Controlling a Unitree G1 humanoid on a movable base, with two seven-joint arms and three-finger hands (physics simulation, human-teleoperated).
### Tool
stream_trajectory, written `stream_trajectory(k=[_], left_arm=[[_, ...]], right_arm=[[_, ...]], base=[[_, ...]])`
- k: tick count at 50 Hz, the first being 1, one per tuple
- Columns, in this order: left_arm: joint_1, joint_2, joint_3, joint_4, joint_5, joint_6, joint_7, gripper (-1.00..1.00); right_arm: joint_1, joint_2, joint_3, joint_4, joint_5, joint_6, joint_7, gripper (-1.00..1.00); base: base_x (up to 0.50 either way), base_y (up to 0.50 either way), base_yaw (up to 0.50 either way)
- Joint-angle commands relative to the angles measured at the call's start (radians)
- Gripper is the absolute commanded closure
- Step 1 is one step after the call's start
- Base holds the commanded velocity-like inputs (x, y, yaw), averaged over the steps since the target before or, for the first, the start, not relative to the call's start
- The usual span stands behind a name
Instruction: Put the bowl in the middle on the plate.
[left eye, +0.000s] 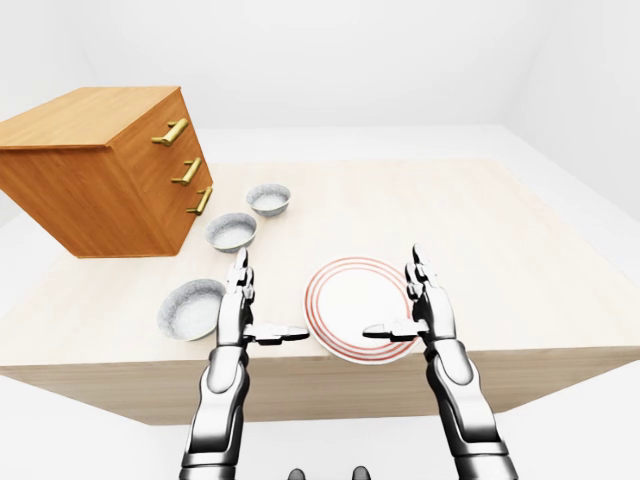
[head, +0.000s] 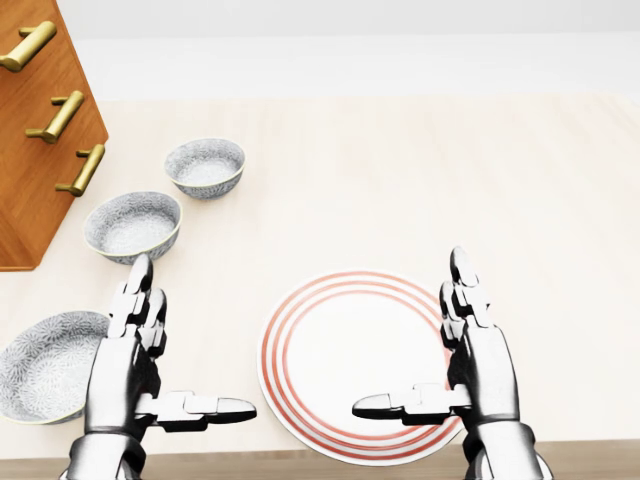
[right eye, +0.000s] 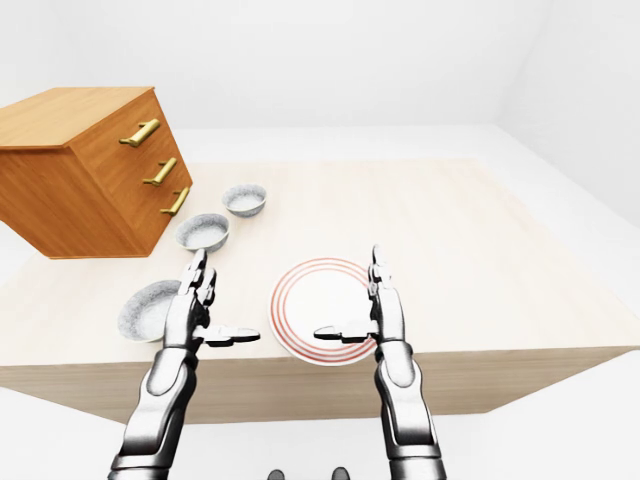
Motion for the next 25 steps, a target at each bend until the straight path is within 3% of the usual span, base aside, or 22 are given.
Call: stream_trajectory(k=[1,6,15,20,25], left_arm=[[-0.008,0.013,0.029,0.014,-0.012,-0.018,-0.018,-1.0],[-0.017,0.015,0.029,0.04,-0.009,-0.028,-0.016,-1.0],[-0.012,0.014,0.024,0.029,-0.003,-0.02,-0.015,-1.0],[-0.013,0.013,0.024,0.035,-0.002,-0.024,-0.016,-1.0],[-0.01,0.013,0.022,0.029,0.0,-0.023,-0.016,-1.0]], right_arm=[[0.01,-0.012,-0.024,-0.024,0.009,-0.016,0.028,-1.0],[0.012,-0.01,-0.02,-0.04,0.006,0.004,0.028,-1.0],[0.002,-0.014,-0.024,-0.005,0.008,-0.019,0.04,-1.0],[0.012,-0.01,-0.015,-0.046,0.004,0.012,0.041,-1.0],[0.009,-0.01,-0.02,-0.033,0.009,0.002,0.042,-1.0]], base=[[0.0,0.0,0.0],[0.0,0.0,0.0],[0.0,0.0,0.0],[0.0,0.0,0.0],[0.0,0.2,0.0]])
